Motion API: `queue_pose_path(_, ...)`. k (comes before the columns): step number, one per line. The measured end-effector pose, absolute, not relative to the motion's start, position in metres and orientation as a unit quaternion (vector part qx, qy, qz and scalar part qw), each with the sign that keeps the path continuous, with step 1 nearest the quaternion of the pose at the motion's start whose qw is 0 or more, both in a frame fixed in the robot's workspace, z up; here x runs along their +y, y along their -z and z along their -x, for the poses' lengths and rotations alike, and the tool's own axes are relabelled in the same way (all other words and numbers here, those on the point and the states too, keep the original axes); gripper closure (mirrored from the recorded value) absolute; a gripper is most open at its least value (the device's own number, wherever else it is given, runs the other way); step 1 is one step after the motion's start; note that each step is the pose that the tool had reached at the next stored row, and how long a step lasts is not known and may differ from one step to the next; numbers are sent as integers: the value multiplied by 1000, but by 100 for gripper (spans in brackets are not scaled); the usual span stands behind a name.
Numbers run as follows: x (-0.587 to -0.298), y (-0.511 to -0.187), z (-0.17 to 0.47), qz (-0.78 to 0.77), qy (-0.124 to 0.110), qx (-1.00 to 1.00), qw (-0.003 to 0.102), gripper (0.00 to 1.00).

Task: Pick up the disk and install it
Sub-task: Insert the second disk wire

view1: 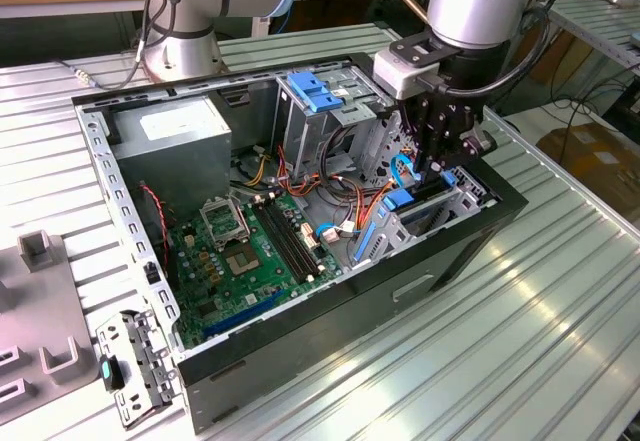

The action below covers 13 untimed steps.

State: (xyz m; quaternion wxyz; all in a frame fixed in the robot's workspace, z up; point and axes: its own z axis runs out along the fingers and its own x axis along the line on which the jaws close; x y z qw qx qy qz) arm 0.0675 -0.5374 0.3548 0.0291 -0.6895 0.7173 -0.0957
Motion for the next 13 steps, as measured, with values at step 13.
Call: queue_pose_path(13, -537, -355, -67, 689, 96, 717, 29, 89)
